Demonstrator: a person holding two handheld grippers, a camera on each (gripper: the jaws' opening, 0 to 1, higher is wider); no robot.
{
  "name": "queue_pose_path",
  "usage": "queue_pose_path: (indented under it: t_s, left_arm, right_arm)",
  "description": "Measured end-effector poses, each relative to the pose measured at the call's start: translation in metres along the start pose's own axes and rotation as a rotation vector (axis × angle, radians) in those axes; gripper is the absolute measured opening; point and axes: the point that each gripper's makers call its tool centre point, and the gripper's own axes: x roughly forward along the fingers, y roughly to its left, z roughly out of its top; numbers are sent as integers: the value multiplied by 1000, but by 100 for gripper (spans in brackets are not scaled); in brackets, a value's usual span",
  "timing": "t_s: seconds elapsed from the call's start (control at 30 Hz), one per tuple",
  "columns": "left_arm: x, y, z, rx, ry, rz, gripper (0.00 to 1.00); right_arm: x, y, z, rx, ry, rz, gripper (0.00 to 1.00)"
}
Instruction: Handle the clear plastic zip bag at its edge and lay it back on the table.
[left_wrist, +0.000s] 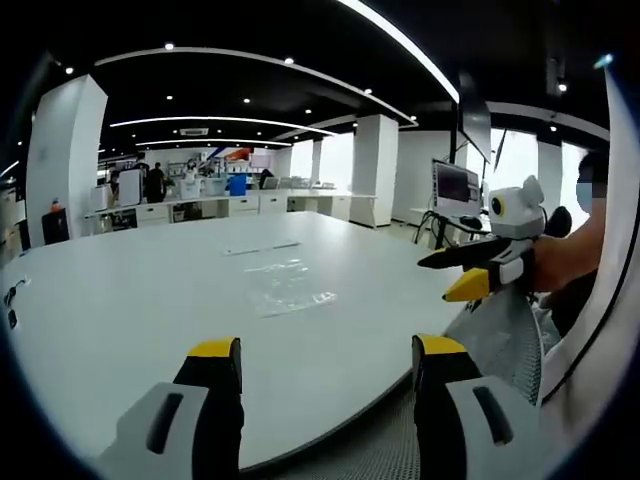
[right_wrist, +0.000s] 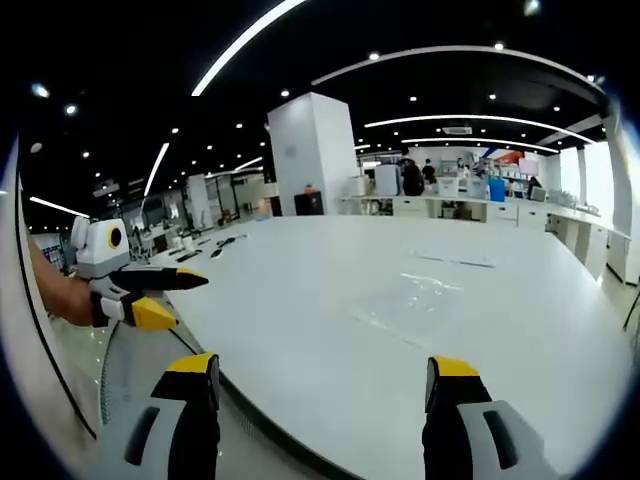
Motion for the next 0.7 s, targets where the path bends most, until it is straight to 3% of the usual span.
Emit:
queue_pose_path:
  t_s: [0.7]
  left_arm:
    - [-1,-7,4,1,5,-6,68]
  right_arm:
    - [1,0,-2,-7,13,0,84]
